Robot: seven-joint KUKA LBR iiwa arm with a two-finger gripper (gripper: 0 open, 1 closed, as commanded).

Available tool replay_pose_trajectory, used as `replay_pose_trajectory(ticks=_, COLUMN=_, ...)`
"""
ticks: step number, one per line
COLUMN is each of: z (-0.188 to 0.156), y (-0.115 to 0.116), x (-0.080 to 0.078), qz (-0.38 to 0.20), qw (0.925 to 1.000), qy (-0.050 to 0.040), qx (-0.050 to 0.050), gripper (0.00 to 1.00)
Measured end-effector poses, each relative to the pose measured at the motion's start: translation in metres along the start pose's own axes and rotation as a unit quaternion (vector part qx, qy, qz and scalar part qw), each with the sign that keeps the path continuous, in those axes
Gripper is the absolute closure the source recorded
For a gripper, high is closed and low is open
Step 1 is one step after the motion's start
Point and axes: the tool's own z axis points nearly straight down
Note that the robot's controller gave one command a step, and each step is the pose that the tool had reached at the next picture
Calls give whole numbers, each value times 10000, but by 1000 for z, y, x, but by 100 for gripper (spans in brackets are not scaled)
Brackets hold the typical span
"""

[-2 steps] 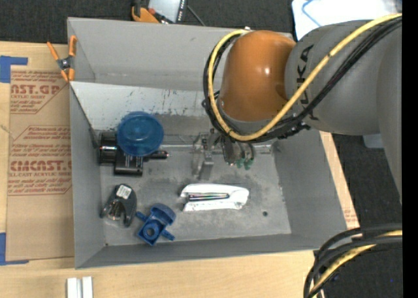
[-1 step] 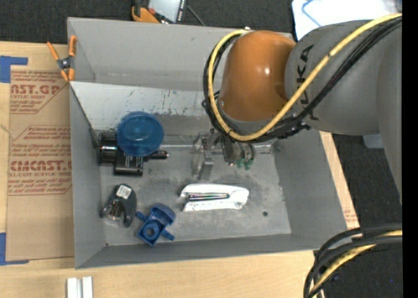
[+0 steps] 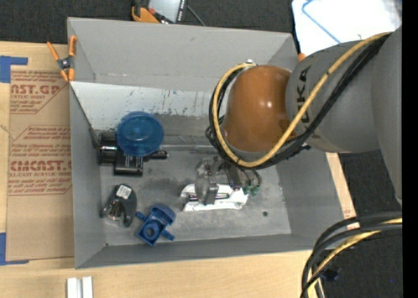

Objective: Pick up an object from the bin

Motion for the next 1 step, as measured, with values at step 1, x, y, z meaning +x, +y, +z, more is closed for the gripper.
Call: replay_pose_trajectory(ticks=1, z=18, y=14, x=-3, qz=119, qw=9999, qy=-37, qx=-10, gripper=100)
